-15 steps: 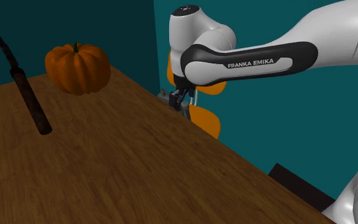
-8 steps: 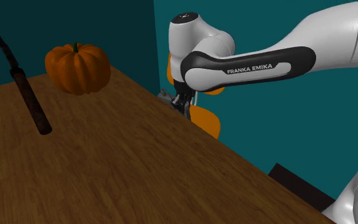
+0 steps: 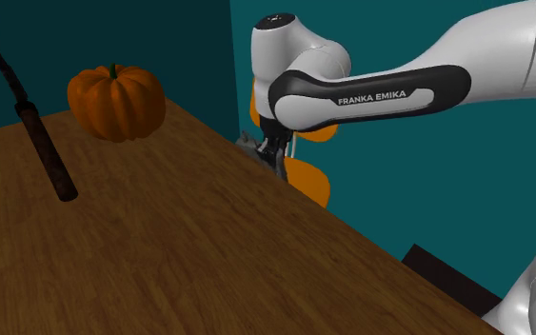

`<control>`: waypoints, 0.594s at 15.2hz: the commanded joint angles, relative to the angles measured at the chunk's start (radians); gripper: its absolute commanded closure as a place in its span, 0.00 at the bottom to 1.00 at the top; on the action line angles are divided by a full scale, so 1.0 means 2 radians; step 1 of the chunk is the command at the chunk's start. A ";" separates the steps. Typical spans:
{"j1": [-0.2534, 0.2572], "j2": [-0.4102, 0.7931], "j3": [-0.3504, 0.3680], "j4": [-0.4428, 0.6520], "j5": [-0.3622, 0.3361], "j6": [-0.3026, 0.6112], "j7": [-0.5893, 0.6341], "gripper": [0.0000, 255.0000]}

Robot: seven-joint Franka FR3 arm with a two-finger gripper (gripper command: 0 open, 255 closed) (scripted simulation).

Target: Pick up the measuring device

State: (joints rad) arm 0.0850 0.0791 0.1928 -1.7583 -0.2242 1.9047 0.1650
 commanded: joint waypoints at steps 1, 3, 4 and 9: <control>0.001 0.000 0.001 0.012 0.001 -0.012 -0.001 1.00; 0.001 0.000 0.001 0.025 0.002 -0.025 -0.004 1.00; 0.001 0.000 0.001 0.032 0.002 -0.032 -0.005 1.00; 0.002 0.002 0.002 0.068 0.003 -0.065 -0.011 1.00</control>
State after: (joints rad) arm 0.0877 0.0828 0.1949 -1.6364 -0.2179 1.7869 0.1426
